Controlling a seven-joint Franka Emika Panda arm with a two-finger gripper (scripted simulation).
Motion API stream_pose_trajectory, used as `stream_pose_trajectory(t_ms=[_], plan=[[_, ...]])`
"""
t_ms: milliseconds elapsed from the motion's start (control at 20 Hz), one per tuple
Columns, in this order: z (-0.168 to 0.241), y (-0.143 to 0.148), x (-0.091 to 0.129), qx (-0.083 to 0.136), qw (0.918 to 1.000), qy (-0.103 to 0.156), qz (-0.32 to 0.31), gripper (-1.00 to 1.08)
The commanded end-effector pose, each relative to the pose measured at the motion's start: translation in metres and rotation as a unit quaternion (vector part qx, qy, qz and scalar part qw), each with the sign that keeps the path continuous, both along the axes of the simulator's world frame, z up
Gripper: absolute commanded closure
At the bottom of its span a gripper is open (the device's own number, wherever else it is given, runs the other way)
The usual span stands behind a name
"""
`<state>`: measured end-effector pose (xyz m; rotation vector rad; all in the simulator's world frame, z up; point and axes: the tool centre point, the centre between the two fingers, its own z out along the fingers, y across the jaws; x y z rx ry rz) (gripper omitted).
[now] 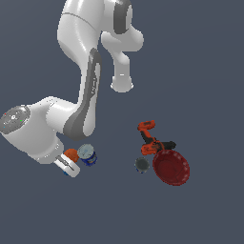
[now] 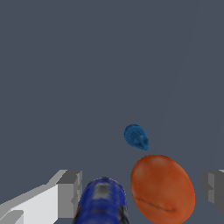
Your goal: Pick up a designated object from a clutter of objects.
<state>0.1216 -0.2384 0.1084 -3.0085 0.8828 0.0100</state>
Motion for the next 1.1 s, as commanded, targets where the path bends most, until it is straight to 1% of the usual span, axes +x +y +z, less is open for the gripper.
stream_pose_trajectory(t_ms=[0, 200, 500, 900, 1050], plan=[[-0.008, -0.009, 0.002, -0.002, 1.0000, -0.001, -0.009, -0.92], [-0.015, -0.016, 0.002, -0.004, 0.9999, -0.002, -0.016, -0.92], [-0.019, -0.016, 0.002, -0.004, 0.9999, -0.001, -0.016, -0.92], [-0.058, -0.017, 0.001, -0.004, 0.9999, -0.002, -0.017, -0.92], [-0.066, -0.017, 0.001, -0.004, 0.9998, -0.002, -0.017, -0.92]])
